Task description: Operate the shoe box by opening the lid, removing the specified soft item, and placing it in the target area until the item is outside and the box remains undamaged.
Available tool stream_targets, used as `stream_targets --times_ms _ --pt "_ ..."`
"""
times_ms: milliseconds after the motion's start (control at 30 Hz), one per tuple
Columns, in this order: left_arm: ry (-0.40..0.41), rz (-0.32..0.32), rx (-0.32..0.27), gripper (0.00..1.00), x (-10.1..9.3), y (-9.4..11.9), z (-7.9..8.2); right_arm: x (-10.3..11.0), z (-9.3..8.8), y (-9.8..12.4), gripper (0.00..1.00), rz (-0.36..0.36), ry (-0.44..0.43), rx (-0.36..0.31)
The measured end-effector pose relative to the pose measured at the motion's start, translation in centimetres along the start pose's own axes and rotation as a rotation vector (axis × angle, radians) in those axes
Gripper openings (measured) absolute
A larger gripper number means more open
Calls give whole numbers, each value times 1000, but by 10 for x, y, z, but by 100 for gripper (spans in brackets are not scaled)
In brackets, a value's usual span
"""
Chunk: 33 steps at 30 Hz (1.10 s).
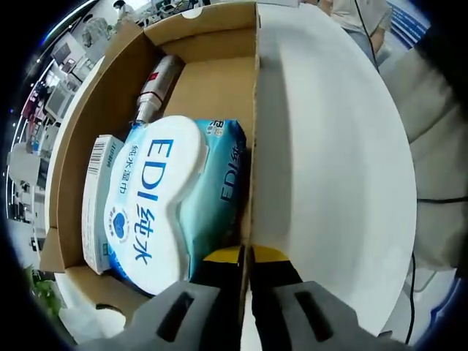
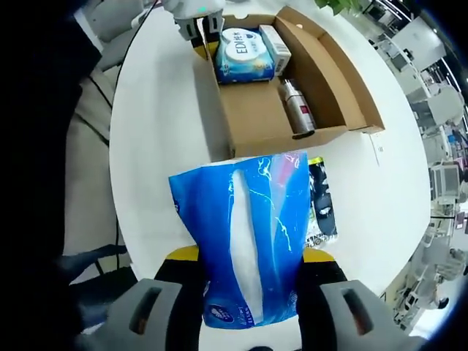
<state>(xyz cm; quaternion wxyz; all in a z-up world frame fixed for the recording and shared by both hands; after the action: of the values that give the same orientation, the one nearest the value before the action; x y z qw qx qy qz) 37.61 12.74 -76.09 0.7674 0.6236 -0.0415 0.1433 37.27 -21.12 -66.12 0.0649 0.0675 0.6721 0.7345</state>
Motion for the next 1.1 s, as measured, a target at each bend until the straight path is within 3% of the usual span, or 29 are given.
stream_targets --times_ms 400,1100 --pt "1 -2 0 1 0 0 0 -11 -5 -1 46 -9 -4 -2" --pt "5 -3 1 1 0 0 0 -48 0 23 46 -40 25 -20"
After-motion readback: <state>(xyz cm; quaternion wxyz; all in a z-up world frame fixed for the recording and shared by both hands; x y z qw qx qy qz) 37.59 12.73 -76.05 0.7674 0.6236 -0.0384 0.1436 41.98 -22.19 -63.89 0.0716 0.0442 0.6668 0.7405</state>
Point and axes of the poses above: the point that each gripper's makers call its tool centre point, and the gripper's own axes: y roughly backward along the fingers, x roughly to its left, z roughly out of its top, the point moved 6 cm from there along y, roughly backward along the fingers, and after that the axes turned 9 degrees about z, right-handed, at the moved point
